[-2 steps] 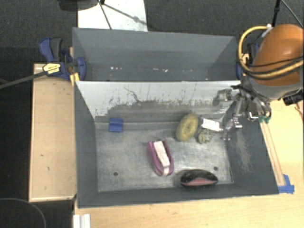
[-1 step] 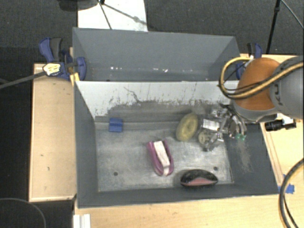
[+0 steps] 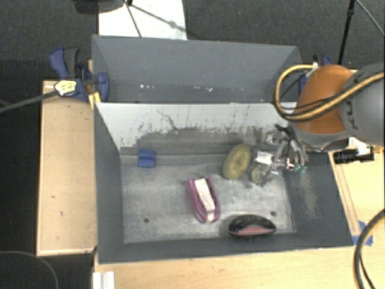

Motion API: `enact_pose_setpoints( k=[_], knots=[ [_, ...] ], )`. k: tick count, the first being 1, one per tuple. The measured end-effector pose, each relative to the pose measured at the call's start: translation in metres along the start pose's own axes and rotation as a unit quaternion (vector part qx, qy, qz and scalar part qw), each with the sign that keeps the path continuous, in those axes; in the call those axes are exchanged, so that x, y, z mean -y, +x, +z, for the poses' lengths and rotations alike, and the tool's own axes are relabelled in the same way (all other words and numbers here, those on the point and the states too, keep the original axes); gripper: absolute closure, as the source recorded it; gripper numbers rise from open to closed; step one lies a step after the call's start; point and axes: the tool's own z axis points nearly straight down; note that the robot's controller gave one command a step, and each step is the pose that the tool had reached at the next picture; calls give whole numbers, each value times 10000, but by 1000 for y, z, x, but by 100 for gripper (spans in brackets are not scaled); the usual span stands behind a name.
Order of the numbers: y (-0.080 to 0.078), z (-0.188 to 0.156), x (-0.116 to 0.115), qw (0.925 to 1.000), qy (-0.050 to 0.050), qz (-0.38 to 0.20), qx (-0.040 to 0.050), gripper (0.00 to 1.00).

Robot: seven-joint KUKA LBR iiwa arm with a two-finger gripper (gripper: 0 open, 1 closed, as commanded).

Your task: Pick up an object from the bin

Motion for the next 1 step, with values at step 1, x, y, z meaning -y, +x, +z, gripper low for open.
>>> enact_pose_setpoints(
  k=[1],
  knots=[
    [-15,1,35,9998,17,-214,7,0]
  ],
)
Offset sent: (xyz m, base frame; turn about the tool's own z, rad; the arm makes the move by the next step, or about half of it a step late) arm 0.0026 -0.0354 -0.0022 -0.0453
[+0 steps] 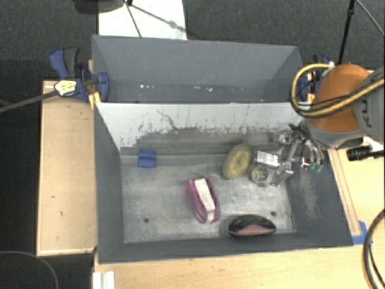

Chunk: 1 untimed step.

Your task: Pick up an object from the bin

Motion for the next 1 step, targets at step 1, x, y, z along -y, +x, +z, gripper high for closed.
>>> enact_pose_setpoints(
  k=[1],
  knots=[
    [8,29,-20,9994,-3,344,-31,0]
  ],
)
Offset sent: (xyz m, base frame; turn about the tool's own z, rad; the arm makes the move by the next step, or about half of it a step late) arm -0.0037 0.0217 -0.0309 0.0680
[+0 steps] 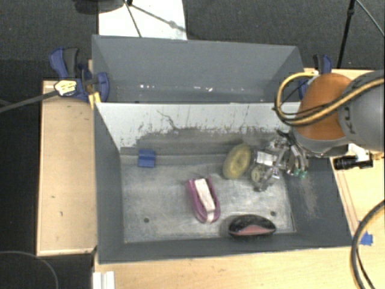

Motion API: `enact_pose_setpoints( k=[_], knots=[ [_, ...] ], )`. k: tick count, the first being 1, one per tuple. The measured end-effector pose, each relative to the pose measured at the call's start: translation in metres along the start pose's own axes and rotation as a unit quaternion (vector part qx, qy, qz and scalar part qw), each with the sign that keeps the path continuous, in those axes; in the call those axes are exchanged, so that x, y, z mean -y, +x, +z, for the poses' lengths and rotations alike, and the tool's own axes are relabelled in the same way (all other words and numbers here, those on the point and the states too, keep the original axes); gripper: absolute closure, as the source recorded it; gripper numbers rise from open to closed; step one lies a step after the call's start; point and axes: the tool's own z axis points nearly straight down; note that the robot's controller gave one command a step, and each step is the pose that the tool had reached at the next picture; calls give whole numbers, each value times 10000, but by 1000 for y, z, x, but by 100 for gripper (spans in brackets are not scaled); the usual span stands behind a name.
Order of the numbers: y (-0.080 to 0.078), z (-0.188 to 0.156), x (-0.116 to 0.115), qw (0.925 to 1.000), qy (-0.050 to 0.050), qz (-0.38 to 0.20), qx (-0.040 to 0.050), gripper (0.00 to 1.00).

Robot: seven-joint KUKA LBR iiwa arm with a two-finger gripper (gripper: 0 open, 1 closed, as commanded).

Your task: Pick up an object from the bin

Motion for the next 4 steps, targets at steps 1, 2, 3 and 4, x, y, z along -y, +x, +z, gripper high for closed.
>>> enact_pose_setpoints(
  k=[1,2,3,4],
  knots=[
    [0,0,-6,9996,22,285,2,0],
    [1,-1,-5,9996,35,272,-32,100],
    [-1,-34,-5,9996,-4,282,37,100],
    [-3,-60,-5,9996,-9,265,30,100]
  ],
)
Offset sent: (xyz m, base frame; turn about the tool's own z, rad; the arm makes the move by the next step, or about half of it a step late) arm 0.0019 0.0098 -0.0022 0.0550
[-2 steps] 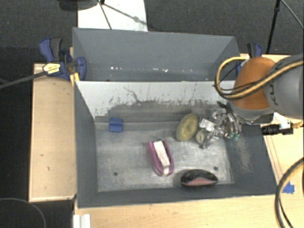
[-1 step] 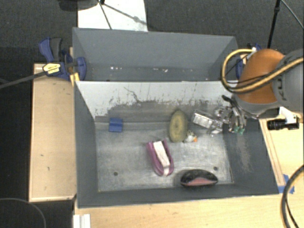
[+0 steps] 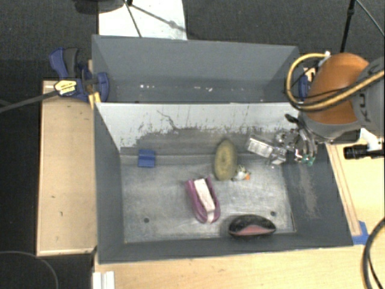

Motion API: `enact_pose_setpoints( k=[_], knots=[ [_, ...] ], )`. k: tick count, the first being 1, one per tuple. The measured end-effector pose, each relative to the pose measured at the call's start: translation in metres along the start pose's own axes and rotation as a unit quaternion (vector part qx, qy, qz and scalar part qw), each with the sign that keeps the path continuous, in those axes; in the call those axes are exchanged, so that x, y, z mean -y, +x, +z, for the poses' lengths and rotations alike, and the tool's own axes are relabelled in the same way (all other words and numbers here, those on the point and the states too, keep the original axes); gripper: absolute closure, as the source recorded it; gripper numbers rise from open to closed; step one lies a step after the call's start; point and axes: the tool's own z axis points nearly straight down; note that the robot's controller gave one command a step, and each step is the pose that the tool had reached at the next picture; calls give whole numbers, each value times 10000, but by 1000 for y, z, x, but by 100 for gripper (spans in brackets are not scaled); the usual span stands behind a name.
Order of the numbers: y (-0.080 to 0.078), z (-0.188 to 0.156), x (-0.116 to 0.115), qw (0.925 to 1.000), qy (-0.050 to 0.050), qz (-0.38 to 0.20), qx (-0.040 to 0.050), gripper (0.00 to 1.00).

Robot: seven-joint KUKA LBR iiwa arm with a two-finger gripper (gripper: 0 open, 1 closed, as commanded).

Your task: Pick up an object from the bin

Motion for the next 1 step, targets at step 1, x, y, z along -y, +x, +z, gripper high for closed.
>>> enact_pose_setpoints(
  k=[1],
  knots=[
    [-3,-65,-1,10000,-5,-33,11,100]
  ],
)
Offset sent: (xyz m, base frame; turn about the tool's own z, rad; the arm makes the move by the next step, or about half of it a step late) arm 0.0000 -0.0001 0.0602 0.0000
